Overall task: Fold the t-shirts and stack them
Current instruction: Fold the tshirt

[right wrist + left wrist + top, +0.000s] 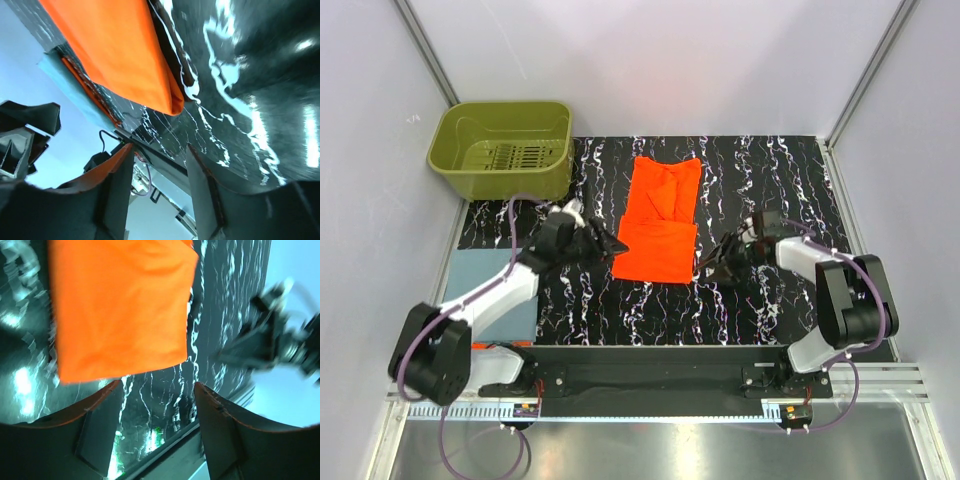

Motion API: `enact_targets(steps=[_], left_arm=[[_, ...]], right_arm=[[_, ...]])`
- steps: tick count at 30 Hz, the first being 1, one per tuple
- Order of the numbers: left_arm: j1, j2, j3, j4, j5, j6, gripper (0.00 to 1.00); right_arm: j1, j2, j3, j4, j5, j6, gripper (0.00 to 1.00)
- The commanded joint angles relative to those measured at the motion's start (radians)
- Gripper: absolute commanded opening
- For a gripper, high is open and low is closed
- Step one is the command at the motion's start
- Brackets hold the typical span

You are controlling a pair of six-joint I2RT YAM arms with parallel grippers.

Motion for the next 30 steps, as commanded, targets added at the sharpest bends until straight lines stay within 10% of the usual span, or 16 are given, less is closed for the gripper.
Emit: enact_targets(steps=[1,9,30], left_arm=[[-0.004,-0.082,-0.177,0.006,-0.168,-0.282,0.64],[-0.041,-0.049,-0.266,0.112,-0.273,-0.447,0.6],[-0.06,0.172,-0.242,0.143,-0.346,-0.678,0.55]], right_arm=[[0.11,-0.053,-0.083,0.174,0.064,0.206,0.54],[0.17,-0.048,-0.228,0.447,0.168,0.502,0.57],[0.198,0.065,-0.302,0.507,0.274,0.686,0.52]])
